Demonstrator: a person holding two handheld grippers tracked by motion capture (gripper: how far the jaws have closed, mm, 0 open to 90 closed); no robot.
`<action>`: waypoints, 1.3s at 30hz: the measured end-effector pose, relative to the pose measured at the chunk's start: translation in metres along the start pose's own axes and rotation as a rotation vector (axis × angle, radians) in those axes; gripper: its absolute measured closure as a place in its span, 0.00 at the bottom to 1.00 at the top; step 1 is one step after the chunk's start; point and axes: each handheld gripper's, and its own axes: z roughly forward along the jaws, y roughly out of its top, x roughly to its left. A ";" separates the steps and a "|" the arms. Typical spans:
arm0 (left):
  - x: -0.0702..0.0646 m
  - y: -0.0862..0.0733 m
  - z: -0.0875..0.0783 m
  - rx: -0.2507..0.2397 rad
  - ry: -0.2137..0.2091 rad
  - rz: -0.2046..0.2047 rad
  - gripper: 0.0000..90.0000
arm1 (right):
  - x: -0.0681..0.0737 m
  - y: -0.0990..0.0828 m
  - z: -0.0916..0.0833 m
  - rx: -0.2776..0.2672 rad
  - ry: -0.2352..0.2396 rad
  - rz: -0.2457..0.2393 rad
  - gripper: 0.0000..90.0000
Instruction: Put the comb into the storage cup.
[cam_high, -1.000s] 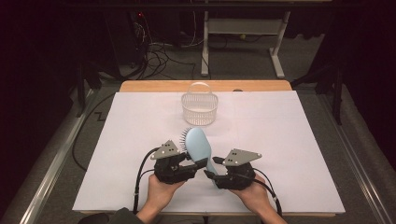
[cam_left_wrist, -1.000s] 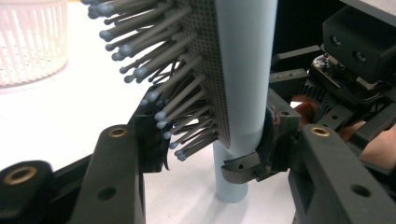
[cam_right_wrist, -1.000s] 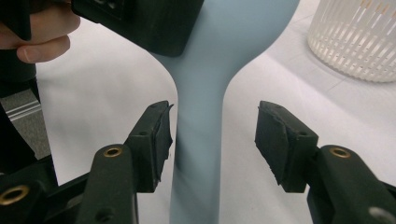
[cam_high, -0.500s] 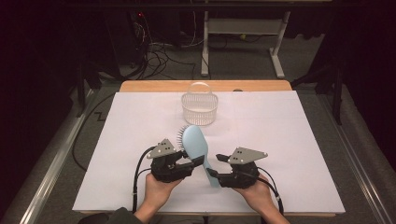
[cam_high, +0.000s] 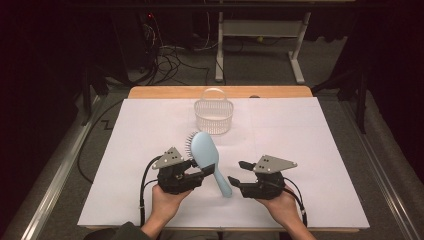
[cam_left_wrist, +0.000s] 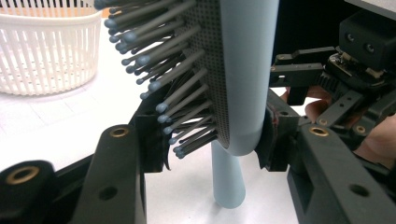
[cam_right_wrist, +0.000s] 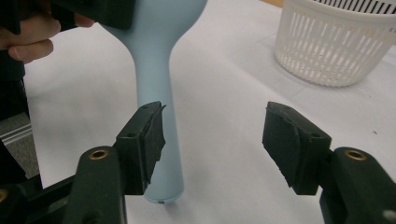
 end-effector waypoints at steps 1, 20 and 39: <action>0.000 0.000 0.000 0.000 0.002 0.002 0.60 | -0.002 -0.001 -0.002 -0.007 -0.006 0.006 0.44; 0.003 0.002 -0.007 -0.013 0.016 0.001 0.60 | -0.030 -0.023 -0.037 -0.059 -0.102 0.074 0.39; 0.005 0.004 -0.014 -0.021 0.041 0.007 0.60 | -0.055 -0.050 -0.071 -0.107 -0.191 0.155 0.34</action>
